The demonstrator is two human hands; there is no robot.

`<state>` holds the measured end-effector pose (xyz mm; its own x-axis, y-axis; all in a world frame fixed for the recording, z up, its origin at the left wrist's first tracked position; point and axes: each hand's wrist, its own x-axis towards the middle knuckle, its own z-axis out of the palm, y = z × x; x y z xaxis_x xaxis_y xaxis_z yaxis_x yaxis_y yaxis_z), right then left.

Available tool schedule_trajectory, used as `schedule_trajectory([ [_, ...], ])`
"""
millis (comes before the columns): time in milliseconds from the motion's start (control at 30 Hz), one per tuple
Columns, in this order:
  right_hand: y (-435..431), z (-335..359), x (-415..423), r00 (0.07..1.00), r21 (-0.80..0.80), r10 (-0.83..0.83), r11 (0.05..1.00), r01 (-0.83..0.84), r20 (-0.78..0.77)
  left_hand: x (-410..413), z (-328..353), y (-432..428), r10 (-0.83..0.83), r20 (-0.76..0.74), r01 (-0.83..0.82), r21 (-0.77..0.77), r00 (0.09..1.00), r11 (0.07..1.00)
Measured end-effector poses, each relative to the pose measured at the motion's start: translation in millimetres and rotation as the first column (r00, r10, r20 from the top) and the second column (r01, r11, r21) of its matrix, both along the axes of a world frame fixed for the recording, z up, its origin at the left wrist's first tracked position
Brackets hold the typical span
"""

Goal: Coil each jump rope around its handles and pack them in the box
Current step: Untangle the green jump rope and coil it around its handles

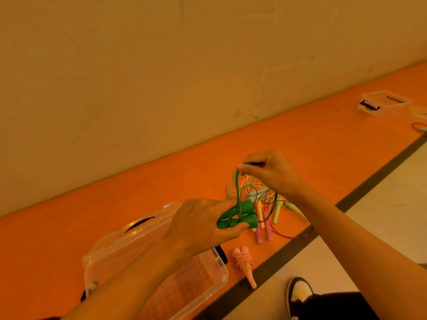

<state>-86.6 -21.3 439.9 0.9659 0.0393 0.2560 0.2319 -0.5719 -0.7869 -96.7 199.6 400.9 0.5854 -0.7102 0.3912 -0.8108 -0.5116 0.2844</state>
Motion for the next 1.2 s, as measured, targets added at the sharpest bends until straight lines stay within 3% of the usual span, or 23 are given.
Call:
schedule_trajectory([
  [167,1.5,-7.9,2.4,0.992,0.070,-0.003,0.997,0.012,-0.130,-4.4,1.5,1.0,0.034,0.002,-0.034,-0.039,0.999,0.999],
  [367,4.5,-14.7,6.9,0.976,0.028,0.042,0.999,-0.037,-0.212,-9.4,1.6,5.8,0.097,-0.033,-0.099,-0.097,0.995,0.990],
  [533,-0.1,-14.9,6.6,0.949,0.071,0.093,0.995,-0.075,-0.301,1.0,-5.8,12.3,-0.108,0.123,0.109,0.004,0.986,0.994],
  [700,-23.2,-15.0,4.5,0.947,0.109,0.079,0.993,-0.047,-0.312,18.5,-4.2,22.2,-0.102,0.189,0.122,-0.099,0.977,0.988],
  [900,-56.1,-17.8,-3.7,0.947,0.120,-0.030,0.990,0.072,-0.321,28.4,7.9,29.7,0.013,0.060,0.006,-0.311,0.998,0.950],
  [1000,-67.8,-15.1,-5.4,0.952,0.149,-0.053,0.984,0.102,-0.301,30.6,7.5,32.0,0.028,-0.018,-0.032,-0.333,0.999,0.942],
  [1200,-58.7,-26.4,9.2,0.929,0.177,-0.172,0.955,0.239,-0.327,15.7,5.5,16.4,-0.113,0.039,0.120,-0.310,0.993,0.943],
])
